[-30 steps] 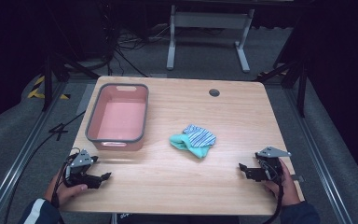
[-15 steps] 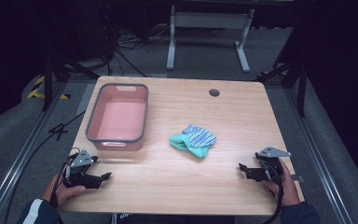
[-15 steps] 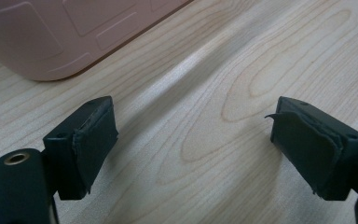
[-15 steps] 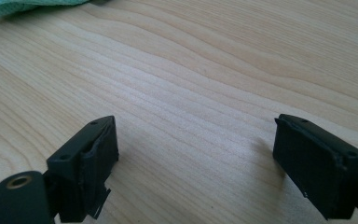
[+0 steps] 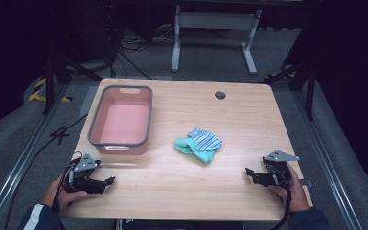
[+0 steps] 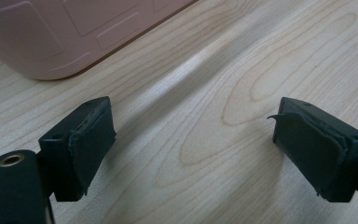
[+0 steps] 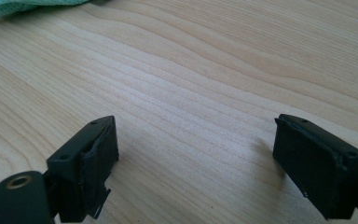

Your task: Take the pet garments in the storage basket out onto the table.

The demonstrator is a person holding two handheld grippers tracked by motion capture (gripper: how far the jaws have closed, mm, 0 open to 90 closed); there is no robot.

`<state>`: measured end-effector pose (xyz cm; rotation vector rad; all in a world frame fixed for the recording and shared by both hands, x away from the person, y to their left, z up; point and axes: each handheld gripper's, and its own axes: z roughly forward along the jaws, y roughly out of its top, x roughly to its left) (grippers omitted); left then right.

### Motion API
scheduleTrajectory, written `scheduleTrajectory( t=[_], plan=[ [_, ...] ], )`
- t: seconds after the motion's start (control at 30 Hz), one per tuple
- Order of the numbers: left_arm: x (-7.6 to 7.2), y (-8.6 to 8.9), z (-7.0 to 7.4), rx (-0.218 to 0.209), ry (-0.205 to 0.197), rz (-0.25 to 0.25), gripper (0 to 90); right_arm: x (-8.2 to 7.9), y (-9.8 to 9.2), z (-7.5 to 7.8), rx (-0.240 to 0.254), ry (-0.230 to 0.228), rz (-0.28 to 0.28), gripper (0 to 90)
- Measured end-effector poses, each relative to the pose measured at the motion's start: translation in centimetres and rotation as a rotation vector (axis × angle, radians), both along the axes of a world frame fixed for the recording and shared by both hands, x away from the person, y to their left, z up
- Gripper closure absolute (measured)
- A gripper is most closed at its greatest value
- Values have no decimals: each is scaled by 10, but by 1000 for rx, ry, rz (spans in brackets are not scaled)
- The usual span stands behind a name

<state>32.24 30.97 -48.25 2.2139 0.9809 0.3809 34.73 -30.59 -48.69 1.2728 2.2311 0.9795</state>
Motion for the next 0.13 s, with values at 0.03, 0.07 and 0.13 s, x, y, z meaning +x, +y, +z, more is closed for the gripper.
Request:
scheduleTrajectory(
  t=[0.03, 0.07, 0.13],
  plan=[
    [0, -1, 0, -3, -1, 3, 119, 0, 0, 0, 0, 0, 0, 144],
    [0, -1, 0, -6, 6, 10, 116, 0, 0, 0, 0, 0, 0, 144],
    [0, -2, 1, 6, 9, 10, 108, 0, 0, 0, 0, 0, 0, 144]
  ],
)
